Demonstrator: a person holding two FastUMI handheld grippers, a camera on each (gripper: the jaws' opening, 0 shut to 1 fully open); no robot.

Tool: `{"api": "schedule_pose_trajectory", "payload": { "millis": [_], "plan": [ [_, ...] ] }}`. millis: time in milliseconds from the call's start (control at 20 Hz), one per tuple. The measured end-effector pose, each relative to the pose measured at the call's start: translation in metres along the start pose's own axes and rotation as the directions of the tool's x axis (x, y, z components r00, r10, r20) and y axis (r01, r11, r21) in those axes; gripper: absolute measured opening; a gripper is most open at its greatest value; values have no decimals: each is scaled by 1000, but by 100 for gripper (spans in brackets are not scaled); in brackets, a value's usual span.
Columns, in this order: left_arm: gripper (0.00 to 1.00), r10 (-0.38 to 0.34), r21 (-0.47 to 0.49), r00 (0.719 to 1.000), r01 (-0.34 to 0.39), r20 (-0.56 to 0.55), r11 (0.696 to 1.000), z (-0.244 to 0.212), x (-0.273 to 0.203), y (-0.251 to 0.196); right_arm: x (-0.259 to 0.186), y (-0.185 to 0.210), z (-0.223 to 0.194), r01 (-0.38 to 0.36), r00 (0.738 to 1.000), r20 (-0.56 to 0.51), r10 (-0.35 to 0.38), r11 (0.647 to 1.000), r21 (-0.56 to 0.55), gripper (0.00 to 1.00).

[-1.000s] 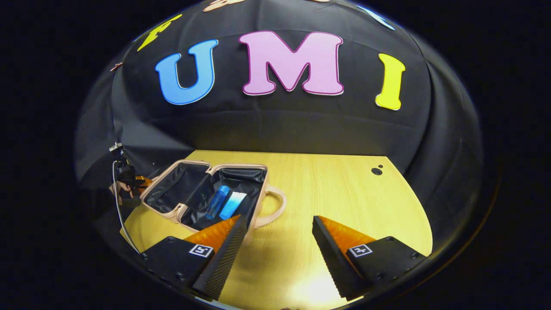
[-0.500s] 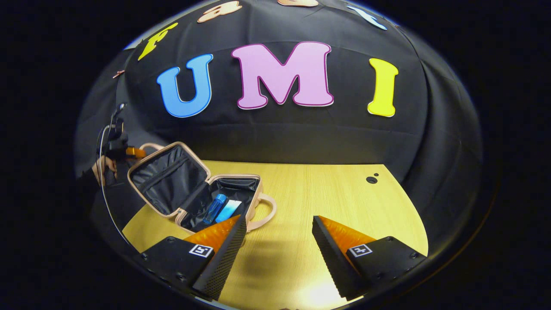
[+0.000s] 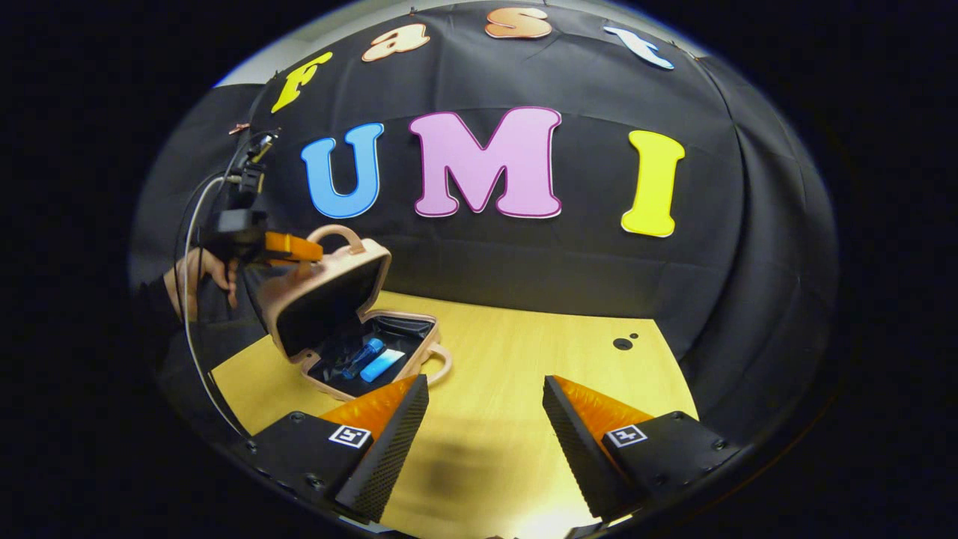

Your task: First open the suitcase, pack the skin care products into it, and then close the suitcase.

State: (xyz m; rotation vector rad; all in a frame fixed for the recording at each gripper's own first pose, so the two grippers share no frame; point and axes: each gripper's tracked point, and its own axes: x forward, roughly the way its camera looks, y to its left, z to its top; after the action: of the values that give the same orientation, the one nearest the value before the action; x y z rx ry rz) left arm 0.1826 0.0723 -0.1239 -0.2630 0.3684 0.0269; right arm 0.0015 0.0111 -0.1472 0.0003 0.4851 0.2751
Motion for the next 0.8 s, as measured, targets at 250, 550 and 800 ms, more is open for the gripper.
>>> {"api": "schedule_pose_trajectory", "payload": {
  "millis": [250,550,800],
  "plan": [
    [6,-8,0,983,8,-185,1000,-110,46,-55,-28,-38,-7,-30,999,30,33,996,-87,97],
    [22,75,72,967,-60,-243,996,-154,52,-80,-49,-73,2,5,997,79,0,997,-71,97],
    [96,-116,-133,987,100,-112,986,-95,-19,-140,-52,-79,40,49,985,166,-39,997,-56,97]
  ]
}}
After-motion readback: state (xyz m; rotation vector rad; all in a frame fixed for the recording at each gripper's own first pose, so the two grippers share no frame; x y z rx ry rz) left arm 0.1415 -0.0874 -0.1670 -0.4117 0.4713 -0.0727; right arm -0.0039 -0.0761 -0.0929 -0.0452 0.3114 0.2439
